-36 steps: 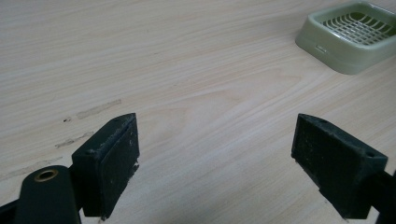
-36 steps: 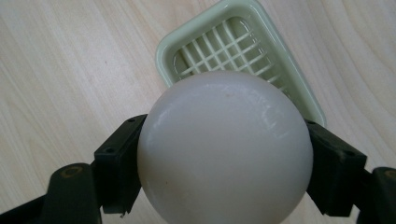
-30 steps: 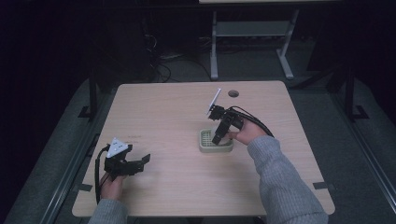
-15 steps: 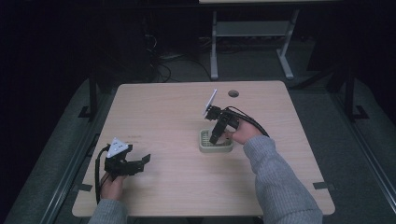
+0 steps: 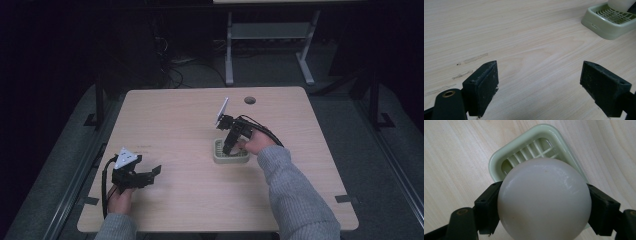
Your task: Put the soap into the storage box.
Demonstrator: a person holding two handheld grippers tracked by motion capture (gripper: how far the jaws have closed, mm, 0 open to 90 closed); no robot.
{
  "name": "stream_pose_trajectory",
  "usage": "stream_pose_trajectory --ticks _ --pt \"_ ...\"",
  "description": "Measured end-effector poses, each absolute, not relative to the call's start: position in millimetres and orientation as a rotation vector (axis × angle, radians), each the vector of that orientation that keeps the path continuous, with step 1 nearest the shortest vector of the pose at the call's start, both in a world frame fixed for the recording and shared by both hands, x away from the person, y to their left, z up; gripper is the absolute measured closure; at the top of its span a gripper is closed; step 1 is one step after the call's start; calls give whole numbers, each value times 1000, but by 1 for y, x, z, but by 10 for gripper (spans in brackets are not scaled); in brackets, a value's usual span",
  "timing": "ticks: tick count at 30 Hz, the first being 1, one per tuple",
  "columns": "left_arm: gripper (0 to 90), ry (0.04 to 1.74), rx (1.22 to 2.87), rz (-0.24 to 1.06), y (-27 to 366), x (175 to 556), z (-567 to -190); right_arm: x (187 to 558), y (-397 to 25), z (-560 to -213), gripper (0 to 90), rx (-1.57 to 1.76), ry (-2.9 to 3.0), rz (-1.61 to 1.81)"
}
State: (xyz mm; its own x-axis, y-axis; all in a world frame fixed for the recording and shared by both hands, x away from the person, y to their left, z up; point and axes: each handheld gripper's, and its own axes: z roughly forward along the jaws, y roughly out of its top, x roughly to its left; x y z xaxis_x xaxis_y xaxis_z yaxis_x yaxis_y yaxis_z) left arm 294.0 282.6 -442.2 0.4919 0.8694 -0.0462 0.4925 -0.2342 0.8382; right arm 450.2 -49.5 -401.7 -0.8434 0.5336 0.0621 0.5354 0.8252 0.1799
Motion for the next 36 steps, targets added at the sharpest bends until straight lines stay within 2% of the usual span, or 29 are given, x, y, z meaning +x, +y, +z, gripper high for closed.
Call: stream_pose_trajectory --ticks 36 --pt "148 1131 1885 562 284 294 -441 454 -46 -415 230 -913 -2977 -253"
